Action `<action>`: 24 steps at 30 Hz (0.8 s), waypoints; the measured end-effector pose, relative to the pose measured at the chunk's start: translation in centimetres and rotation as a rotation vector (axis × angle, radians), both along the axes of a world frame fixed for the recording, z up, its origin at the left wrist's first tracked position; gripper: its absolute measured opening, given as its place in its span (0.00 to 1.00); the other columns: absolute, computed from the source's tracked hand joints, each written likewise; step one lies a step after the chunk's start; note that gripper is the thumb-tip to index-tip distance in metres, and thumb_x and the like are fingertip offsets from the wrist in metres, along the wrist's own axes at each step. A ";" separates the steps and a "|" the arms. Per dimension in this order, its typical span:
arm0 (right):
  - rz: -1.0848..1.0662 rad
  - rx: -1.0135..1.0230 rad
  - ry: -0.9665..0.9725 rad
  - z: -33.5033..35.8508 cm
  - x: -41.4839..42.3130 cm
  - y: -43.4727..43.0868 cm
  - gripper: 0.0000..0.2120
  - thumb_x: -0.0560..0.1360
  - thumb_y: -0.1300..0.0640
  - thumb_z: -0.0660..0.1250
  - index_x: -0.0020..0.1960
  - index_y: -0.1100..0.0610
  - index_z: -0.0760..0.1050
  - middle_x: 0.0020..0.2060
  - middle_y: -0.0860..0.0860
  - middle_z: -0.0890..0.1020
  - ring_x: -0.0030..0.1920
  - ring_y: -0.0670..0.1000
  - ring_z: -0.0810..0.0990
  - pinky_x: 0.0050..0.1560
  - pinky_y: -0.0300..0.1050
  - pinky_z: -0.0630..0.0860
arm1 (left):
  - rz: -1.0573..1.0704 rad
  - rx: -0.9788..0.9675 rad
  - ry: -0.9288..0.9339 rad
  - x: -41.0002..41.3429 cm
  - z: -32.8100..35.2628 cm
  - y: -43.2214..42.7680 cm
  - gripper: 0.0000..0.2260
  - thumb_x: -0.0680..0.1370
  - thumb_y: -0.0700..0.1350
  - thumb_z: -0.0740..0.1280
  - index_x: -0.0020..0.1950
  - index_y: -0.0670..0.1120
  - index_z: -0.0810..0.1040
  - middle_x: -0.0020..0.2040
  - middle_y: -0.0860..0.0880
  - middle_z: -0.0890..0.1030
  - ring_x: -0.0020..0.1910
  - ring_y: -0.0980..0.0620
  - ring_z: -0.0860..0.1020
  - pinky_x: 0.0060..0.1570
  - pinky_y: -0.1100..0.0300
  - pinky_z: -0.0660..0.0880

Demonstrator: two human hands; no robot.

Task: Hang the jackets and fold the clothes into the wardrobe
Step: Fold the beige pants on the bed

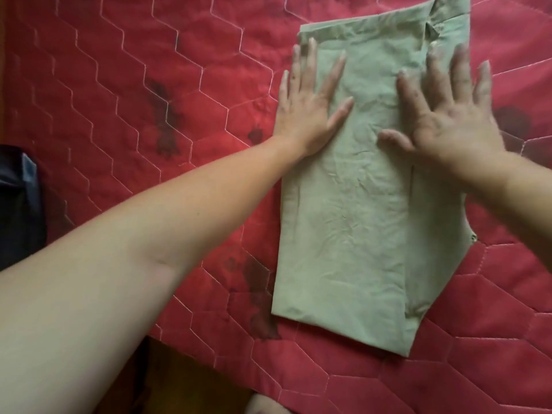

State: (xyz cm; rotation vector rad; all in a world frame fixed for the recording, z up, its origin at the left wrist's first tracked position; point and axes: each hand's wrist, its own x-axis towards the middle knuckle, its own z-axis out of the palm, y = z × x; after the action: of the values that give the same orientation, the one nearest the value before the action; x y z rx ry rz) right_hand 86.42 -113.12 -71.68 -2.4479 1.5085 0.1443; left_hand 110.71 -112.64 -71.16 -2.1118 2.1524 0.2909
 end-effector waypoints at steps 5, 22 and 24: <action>-0.017 0.085 -0.019 0.3 0.2 -1.2 0.43 0.75 0.24 0.46 0.80 0.50 0.51 0.82 0.60 0.45 0.81 0.64 0.40 0.78 0.70 0.43 | 0.004 0.030 0.037 0.4 -0.6 -0.4 0.32 0.80 0.68 0.51 0.82 0.58 0.53 0.83 0.42 0.45 0.82 0.41 0.41 0.79 0.40 0.47; -0.061 0.041 0.015 -0.3 1.5 -4.7 0.41 0.78 0.25 0.43 0.83 0.47 0.42 0.82 0.60 0.40 0.80 0.65 0.35 0.78 0.69 0.38 | 0.000 0.001 0.063 -0.1 -0.4 -2.8 0.33 0.80 0.65 0.51 0.83 0.54 0.49 0.83 0.40 0.43 0.82 0.42 0.41 0.79 0.42 0.43; -0.105 0.005 -0.029 -0.4 1.7 -3.6 0.40 0.80 0.27 0.44 0.83 0.49 0.44 0.81 0.63 0.41 0.81 0.66 0.38 0.79 0.68 0.41 | 0.014 -0.002 0.058 0.0 -0.5 -1.6 0.33 0.81 0.65 0.50 0.83 0.53 0.49 0.83 0.41 0.43 0.82 0.42 0.41 0.79 0.42 0.45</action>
State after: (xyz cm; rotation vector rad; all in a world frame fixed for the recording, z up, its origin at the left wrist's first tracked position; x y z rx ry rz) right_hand 88.07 -116.77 -72.10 -2.3505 1.6177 0.0912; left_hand 110.72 -114.24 -71.64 -2.1461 2.1713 0.3560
